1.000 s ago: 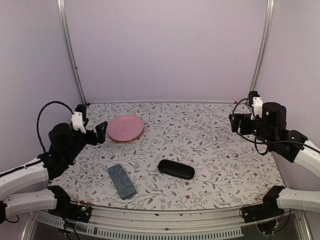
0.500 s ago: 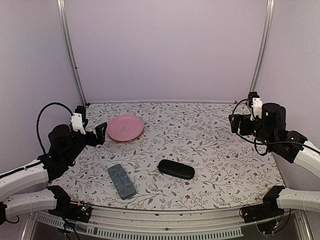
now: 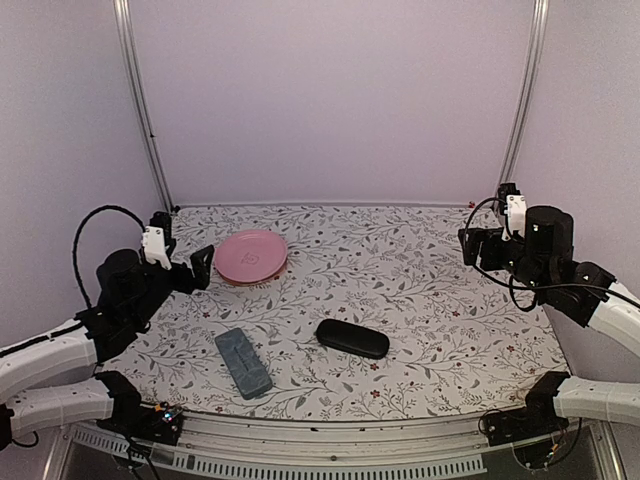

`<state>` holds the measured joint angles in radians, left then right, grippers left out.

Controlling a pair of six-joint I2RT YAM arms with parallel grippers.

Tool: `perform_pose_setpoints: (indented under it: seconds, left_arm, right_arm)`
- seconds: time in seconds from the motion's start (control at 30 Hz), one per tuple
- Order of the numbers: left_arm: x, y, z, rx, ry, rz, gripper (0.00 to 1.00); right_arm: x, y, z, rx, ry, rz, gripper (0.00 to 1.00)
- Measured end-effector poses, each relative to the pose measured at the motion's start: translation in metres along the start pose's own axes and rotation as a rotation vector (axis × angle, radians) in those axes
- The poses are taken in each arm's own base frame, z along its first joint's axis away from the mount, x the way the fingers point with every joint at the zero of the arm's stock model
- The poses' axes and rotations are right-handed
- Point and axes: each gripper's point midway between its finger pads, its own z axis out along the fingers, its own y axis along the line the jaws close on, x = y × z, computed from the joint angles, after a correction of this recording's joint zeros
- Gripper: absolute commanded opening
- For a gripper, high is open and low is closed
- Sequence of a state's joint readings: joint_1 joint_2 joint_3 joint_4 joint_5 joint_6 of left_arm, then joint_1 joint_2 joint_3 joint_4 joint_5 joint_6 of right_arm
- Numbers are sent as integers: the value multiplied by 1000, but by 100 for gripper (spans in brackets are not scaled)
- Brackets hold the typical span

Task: Organize the sunglasses
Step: Reset both arms

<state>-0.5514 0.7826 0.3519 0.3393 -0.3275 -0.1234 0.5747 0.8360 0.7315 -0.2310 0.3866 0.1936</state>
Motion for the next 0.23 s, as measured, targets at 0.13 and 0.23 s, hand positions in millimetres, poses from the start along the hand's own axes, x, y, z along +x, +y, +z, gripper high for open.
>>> perform_pose_setpoints:
  seconds: [0.13,0.23]
  left_arm:
    - [-2,0,-1,0,-6,-2,99]
    - [-2,0,-1,0,-5,-2,99]
  right_arm:
    - [-1,0,-1,-1,-3,1,99]
    - [-1,0,-1,-1,-3,1,99]
